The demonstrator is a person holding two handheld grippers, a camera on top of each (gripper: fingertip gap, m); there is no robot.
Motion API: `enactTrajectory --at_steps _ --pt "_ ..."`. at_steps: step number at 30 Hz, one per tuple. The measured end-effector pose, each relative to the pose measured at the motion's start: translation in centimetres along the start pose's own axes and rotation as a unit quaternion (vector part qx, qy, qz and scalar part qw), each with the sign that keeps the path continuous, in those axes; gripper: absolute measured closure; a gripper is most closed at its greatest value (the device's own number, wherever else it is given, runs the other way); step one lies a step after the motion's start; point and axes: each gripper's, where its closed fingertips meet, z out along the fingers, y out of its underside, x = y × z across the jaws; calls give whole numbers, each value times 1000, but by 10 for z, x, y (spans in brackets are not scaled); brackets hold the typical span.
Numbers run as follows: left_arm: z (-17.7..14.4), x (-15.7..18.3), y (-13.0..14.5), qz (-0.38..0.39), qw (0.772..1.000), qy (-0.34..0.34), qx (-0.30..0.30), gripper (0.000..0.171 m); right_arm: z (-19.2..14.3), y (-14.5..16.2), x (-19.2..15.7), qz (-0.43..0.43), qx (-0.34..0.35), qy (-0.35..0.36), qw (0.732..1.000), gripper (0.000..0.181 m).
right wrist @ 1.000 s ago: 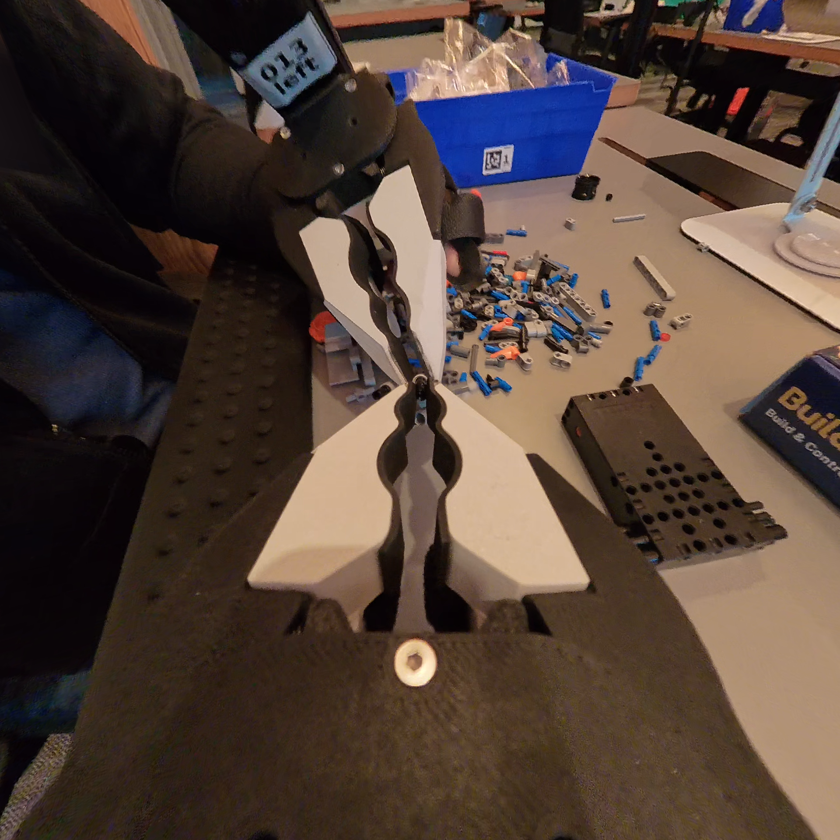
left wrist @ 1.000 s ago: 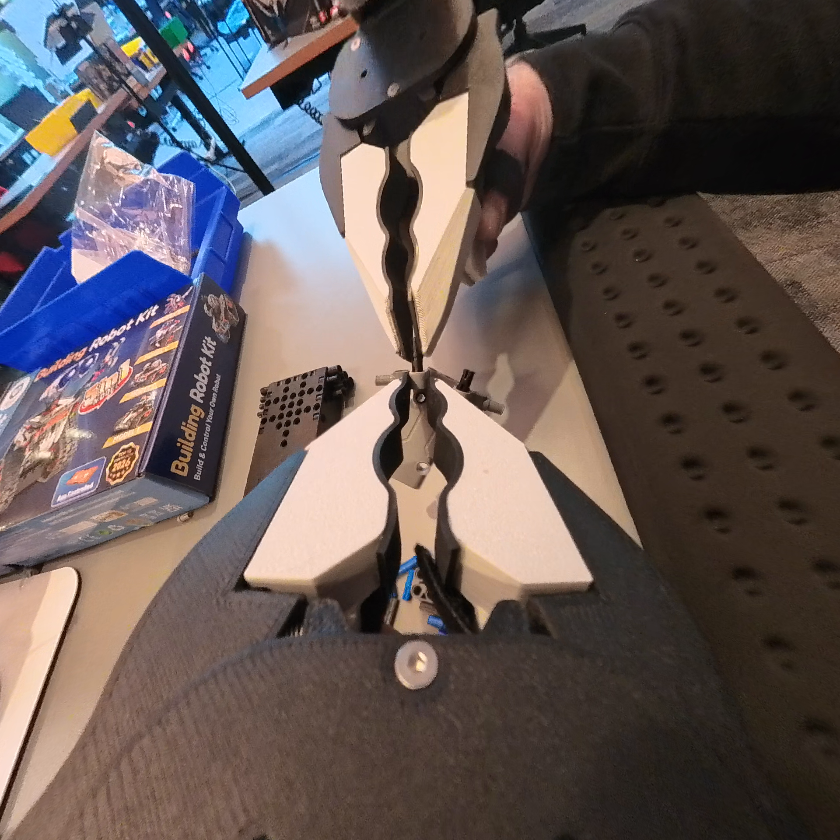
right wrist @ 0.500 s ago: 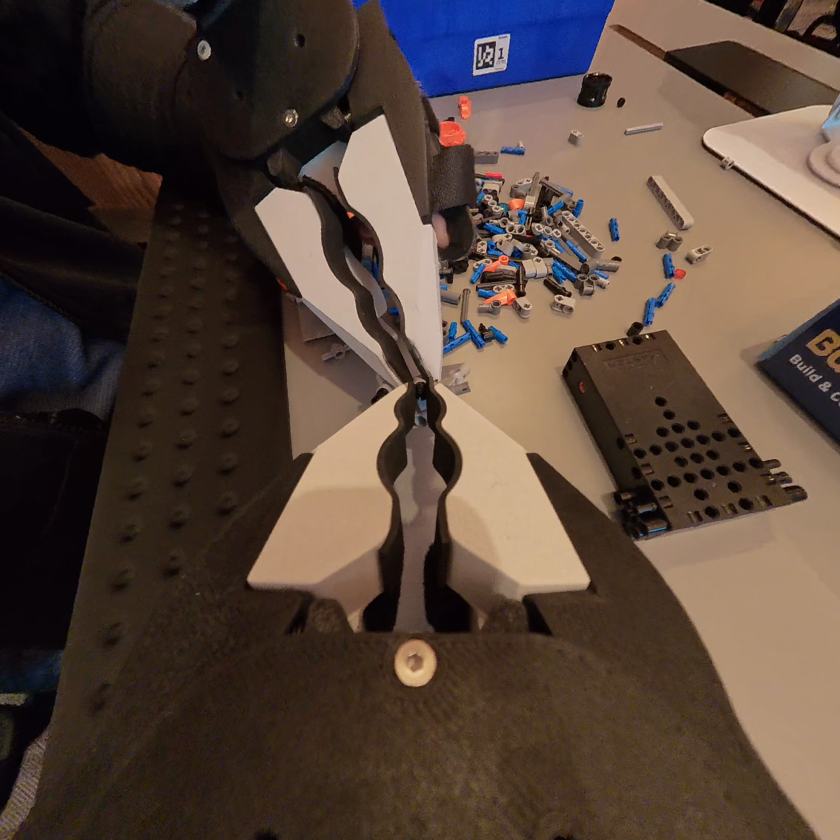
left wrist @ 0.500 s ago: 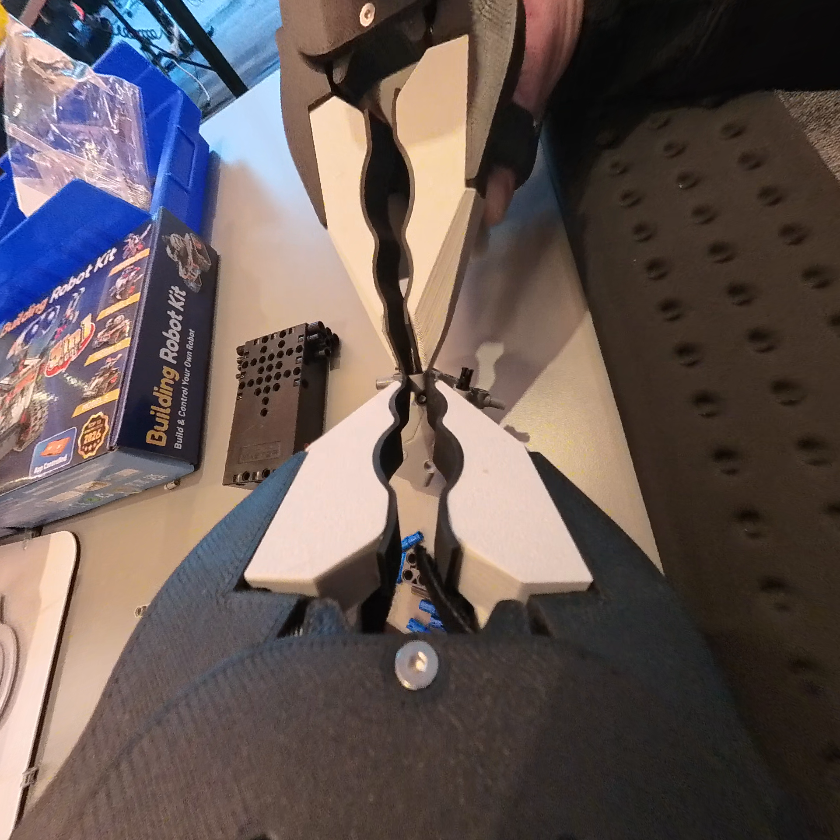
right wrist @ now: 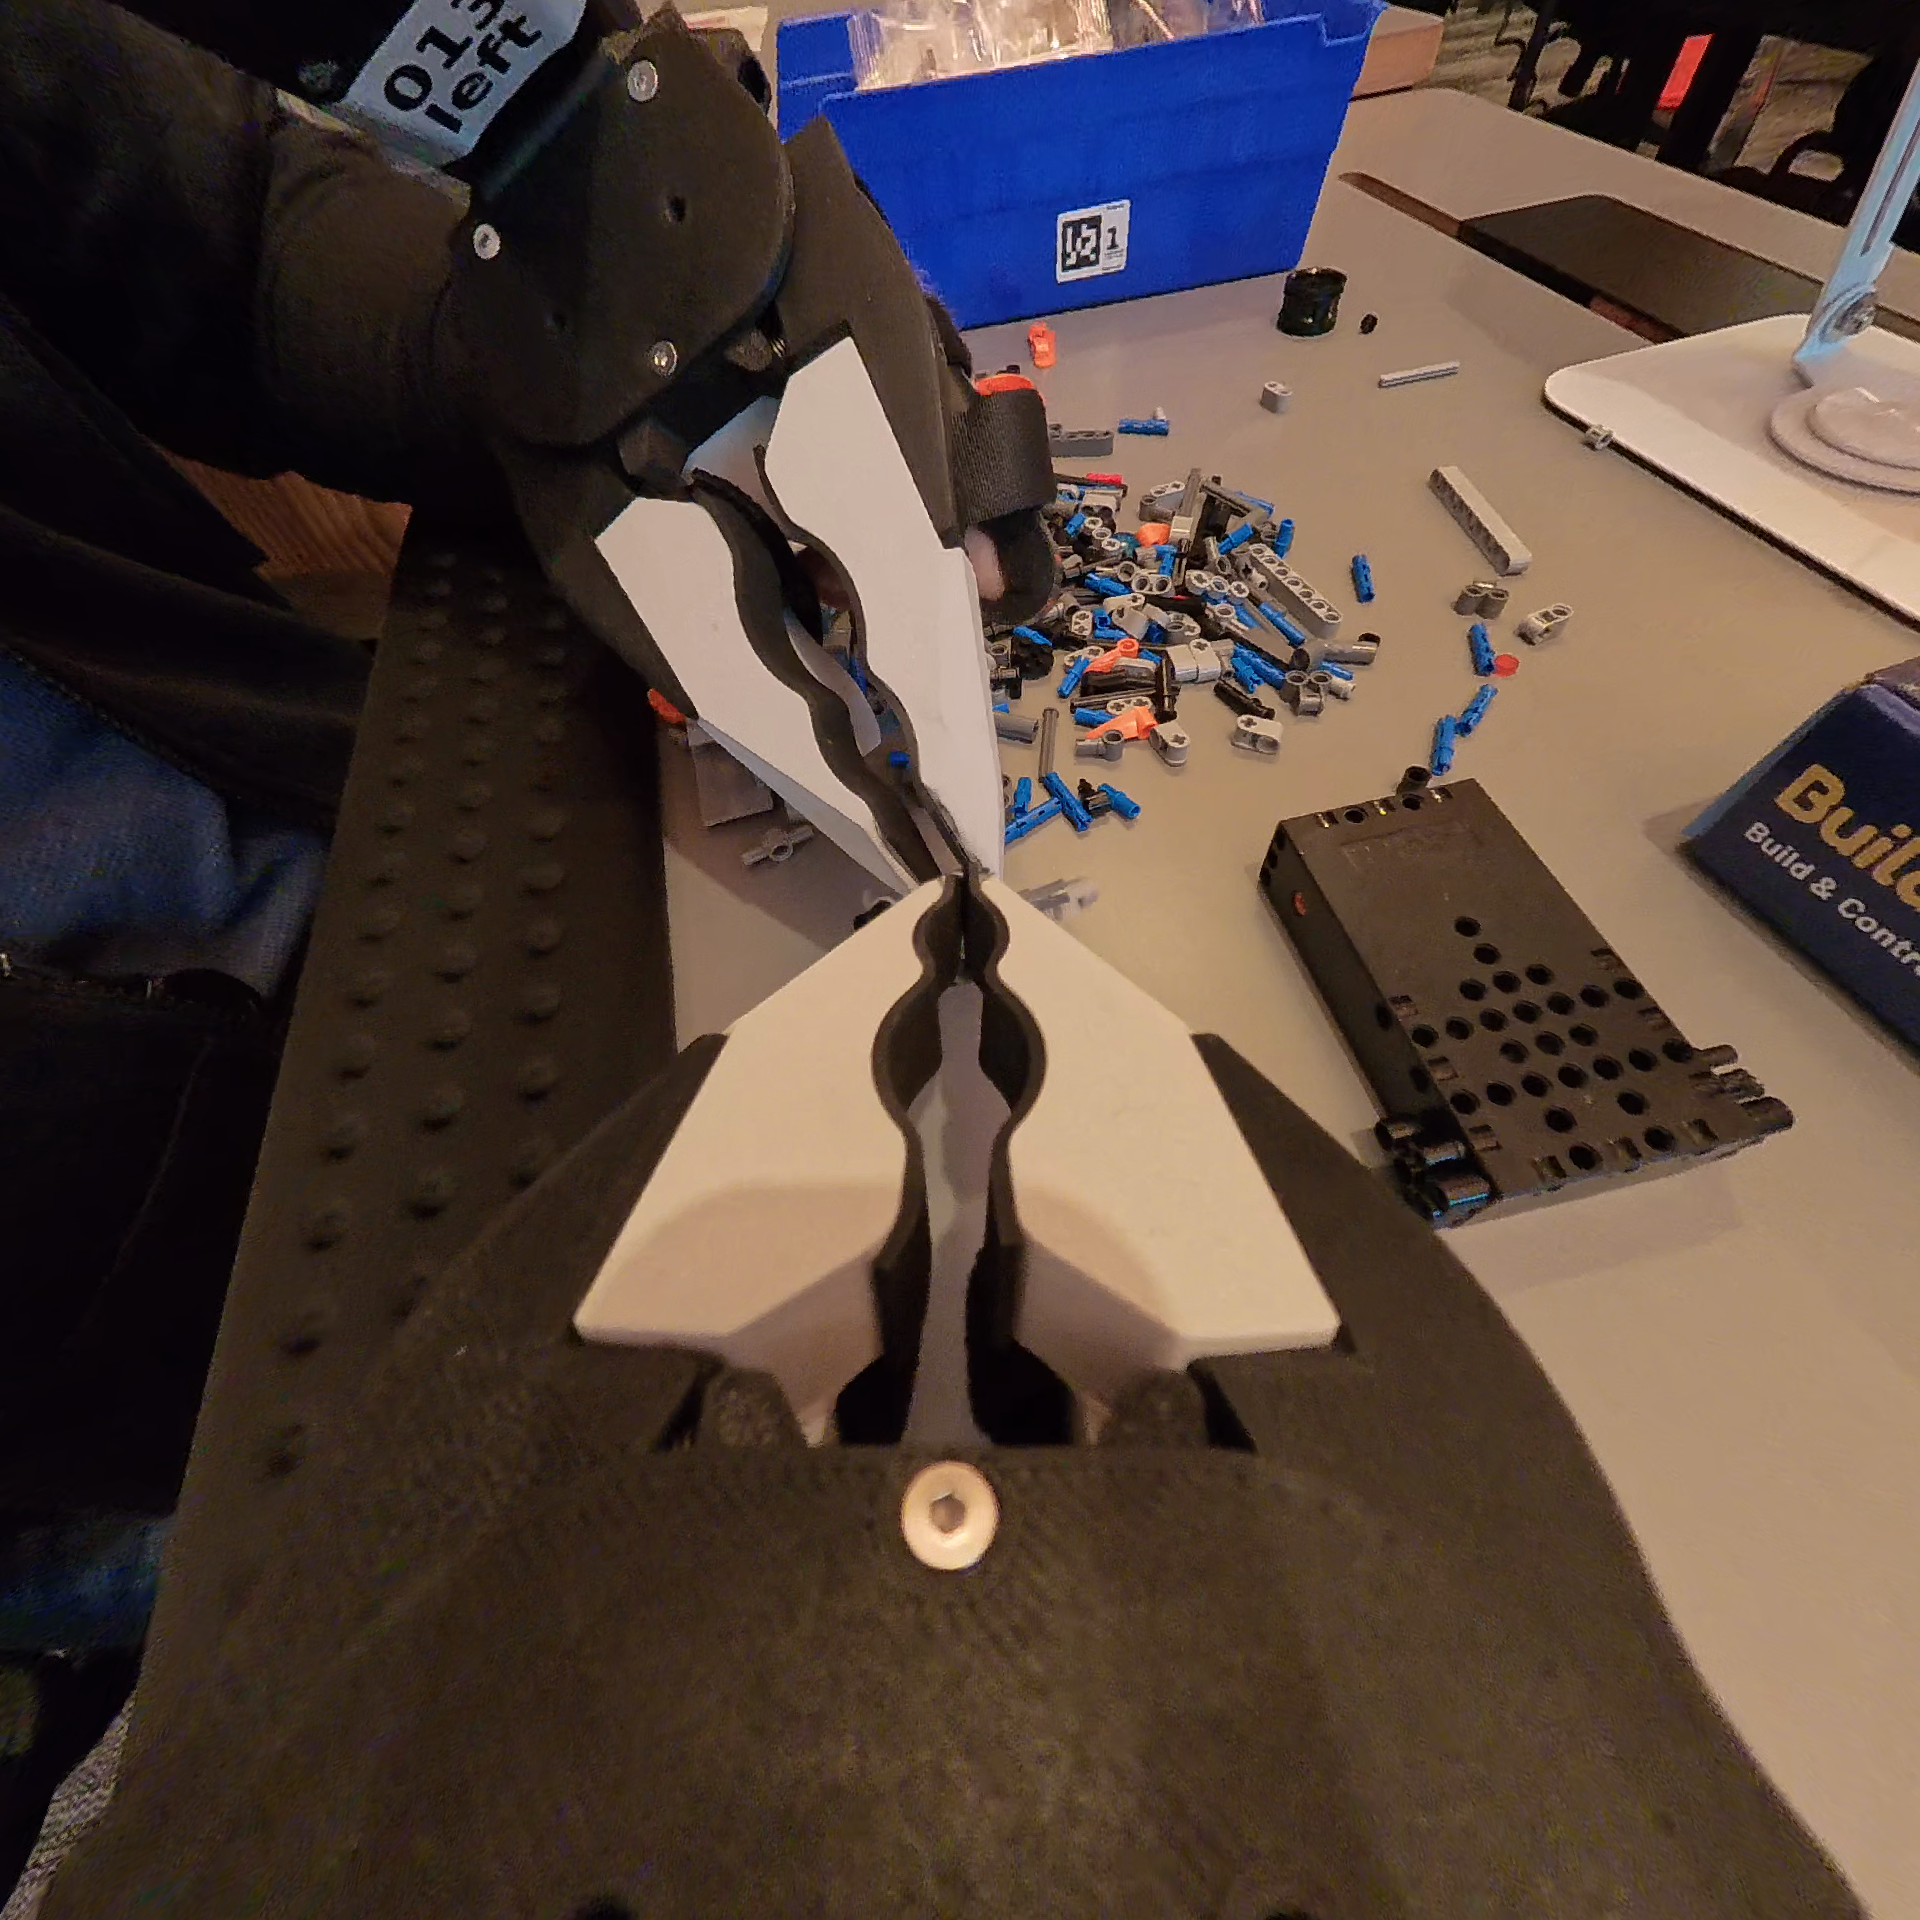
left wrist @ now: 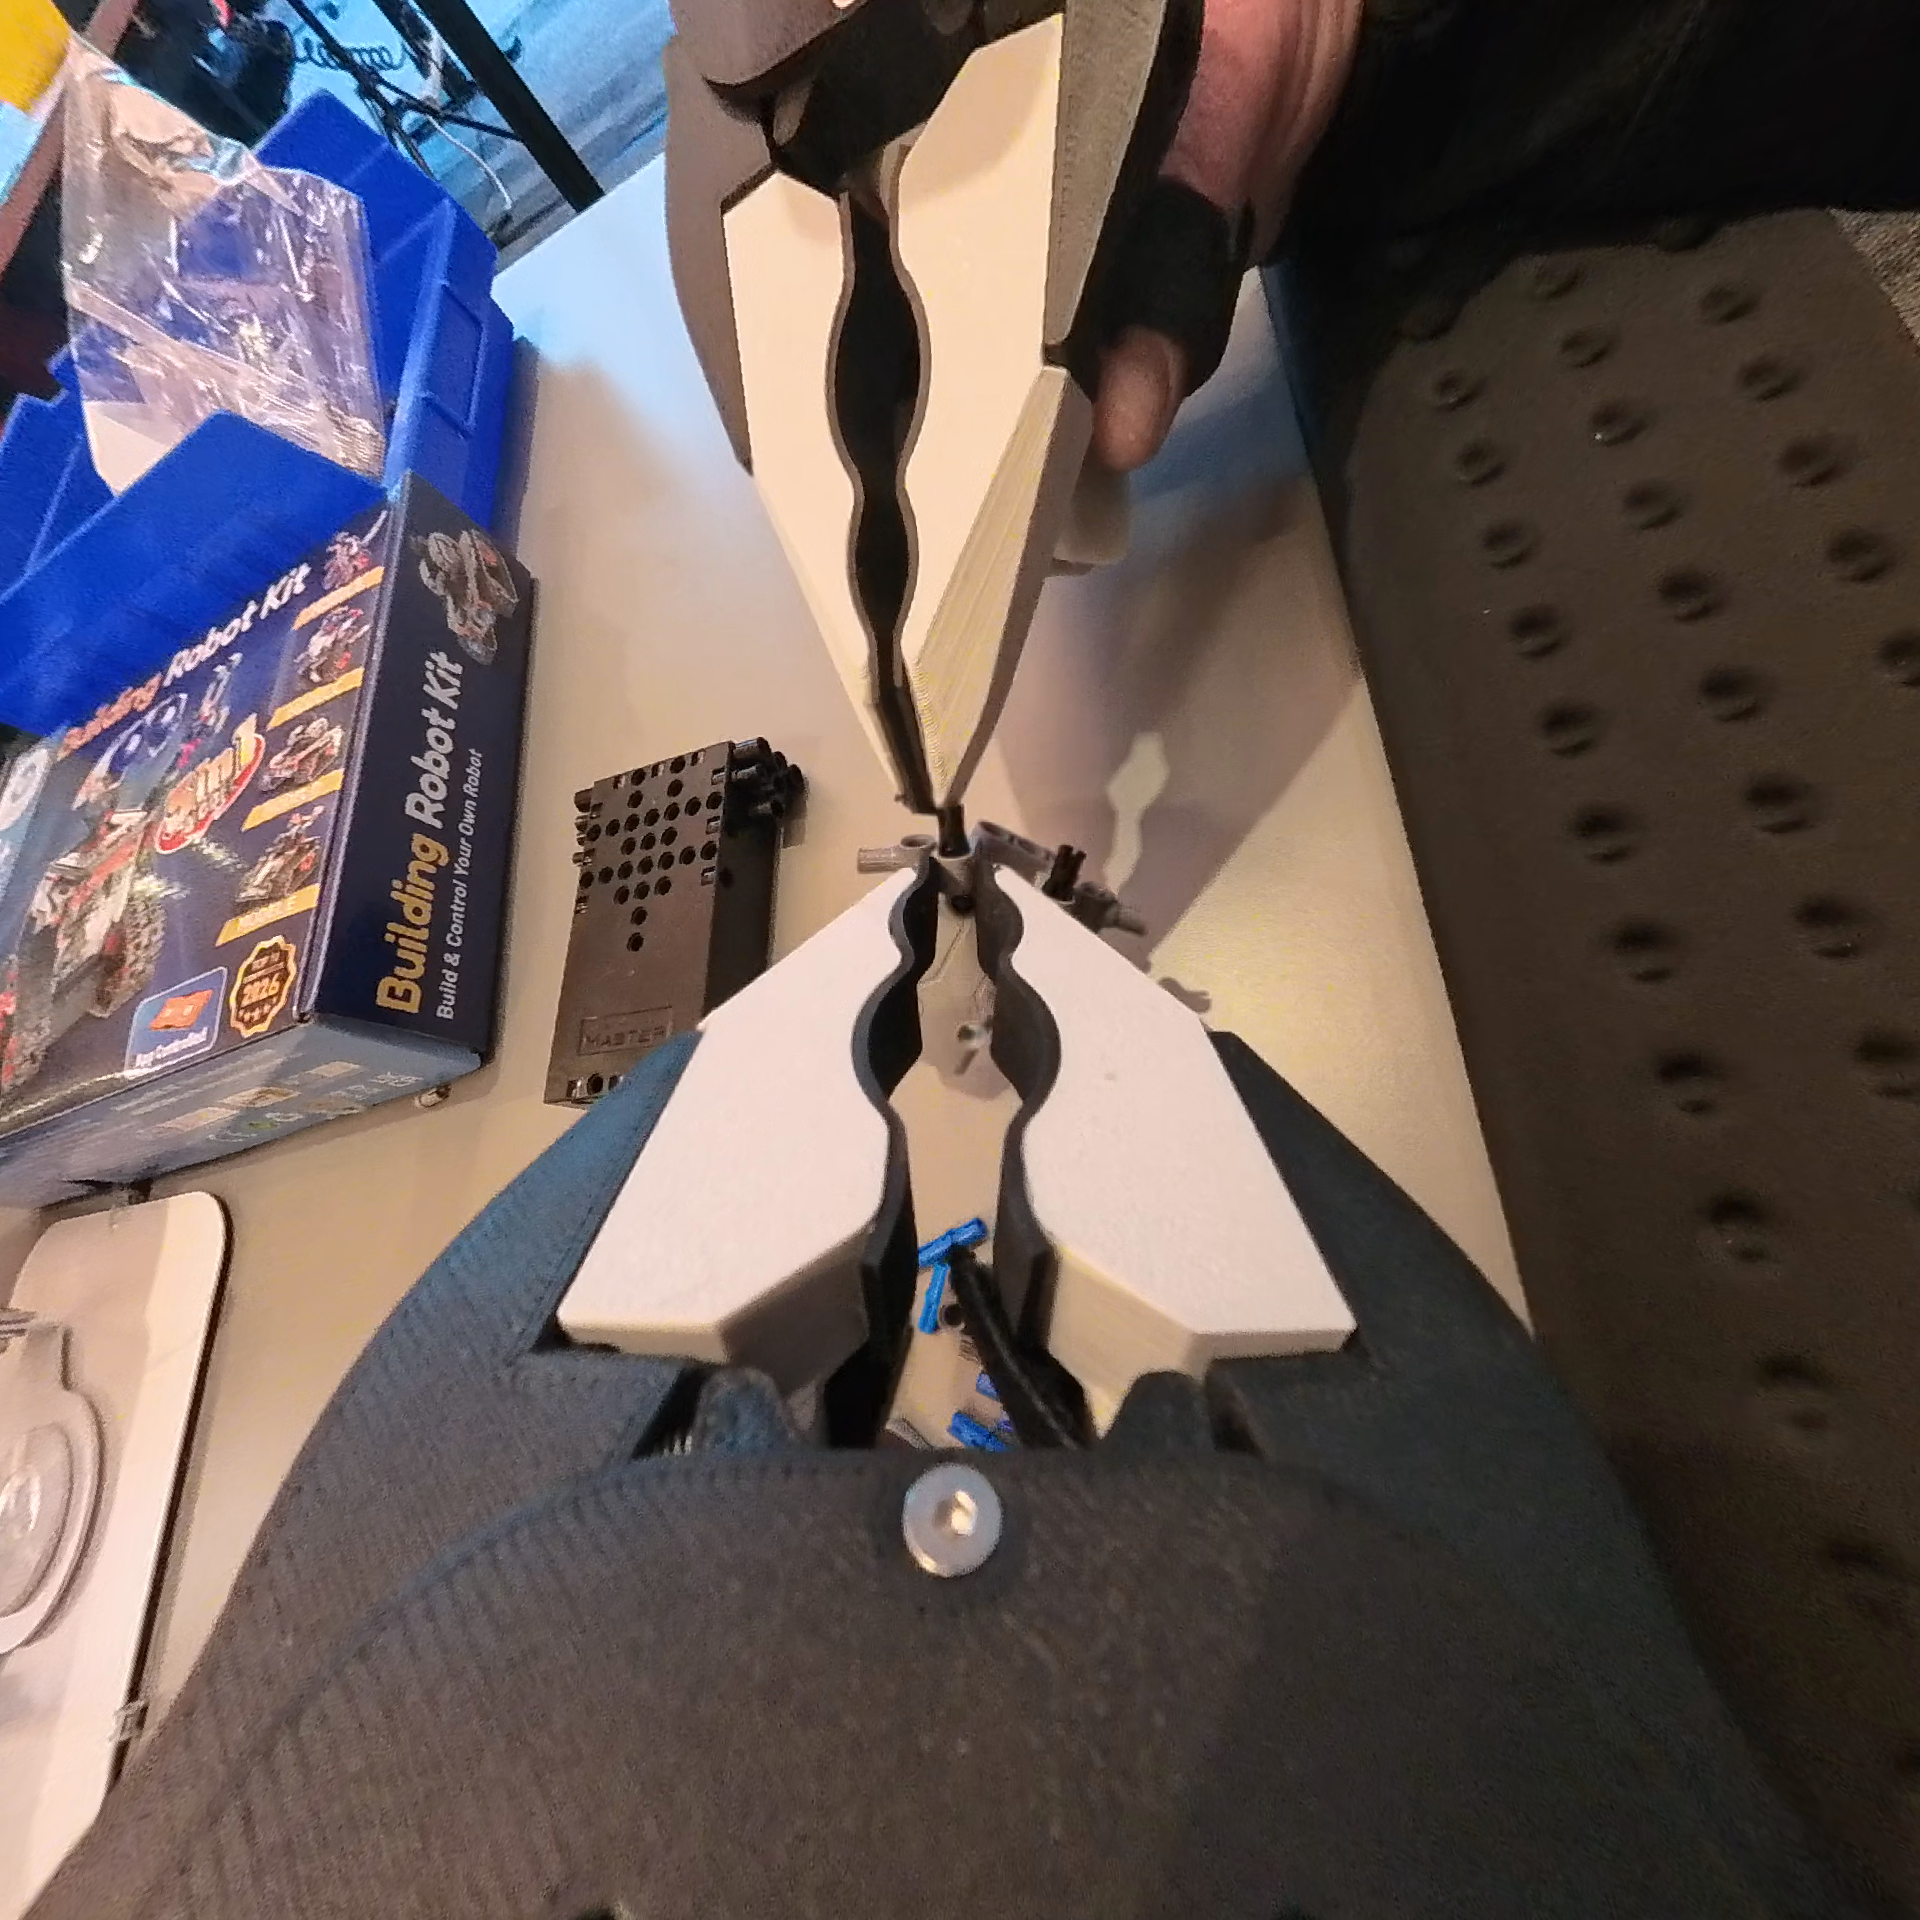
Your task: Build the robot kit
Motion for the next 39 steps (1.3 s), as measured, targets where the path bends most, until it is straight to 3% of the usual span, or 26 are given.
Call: enactTrajectory --at_steps 7,11,16,23,26,32,39 --pt "4 2 3 13 1000 0 -14 167 3 2 -1 -1 -7 -2 1000 181" --pt "6 4 0 15 999 22 -38 167 -20 -21 7 27 75 2 997 181" --pt "20 21 13 11 991 82 -101 167 -19 -8 20 46 45 26 998 181" --pt "29 24 20 -15 989 99 -106 165 -16 2 29 61 31 38 997 181" --pt "22 15 18 -27 992 83 -95 155 -19 0 33 69 44 39 996 181" --pt "-8 -7 23 -37 995 39 -79 152 -23 -2 44 79 64 55 993 172" --pt "-55 -44 68 -73 993 -44 -80 154 -35 -8 58 95 104 79 987 165"
